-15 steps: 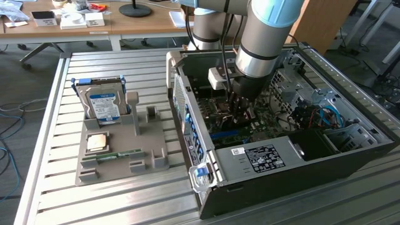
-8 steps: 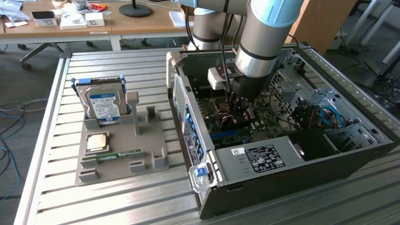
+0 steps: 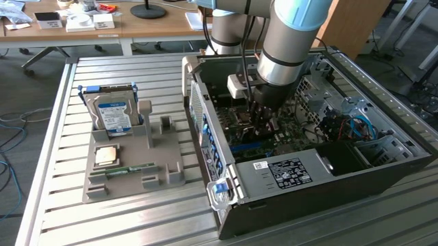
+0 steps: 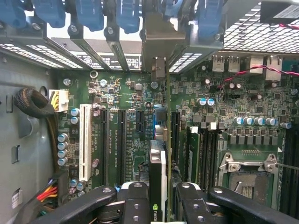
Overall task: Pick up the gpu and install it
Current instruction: 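Insert the gpu into the slot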
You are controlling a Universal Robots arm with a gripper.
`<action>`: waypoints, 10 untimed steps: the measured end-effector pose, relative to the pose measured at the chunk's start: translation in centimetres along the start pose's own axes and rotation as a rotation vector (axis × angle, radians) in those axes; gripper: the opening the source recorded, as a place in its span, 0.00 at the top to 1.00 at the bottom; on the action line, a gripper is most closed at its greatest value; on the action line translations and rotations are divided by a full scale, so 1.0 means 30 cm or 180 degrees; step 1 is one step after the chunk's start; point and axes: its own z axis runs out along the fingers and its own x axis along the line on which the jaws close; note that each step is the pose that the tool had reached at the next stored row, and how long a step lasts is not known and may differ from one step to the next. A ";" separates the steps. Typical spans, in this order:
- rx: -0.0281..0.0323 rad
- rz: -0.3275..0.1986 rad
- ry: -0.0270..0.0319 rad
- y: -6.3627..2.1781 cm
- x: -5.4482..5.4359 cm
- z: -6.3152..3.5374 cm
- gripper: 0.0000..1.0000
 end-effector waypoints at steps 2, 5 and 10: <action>0.0001 0.0018 0.0002 0.000 0.000 0.001 0.73; 0.0002 0.0042 0.0004 0.000 0.000 0.002 0.73; 0.0003 0.0076 0.0021 0.002 0.000 0.005 0.73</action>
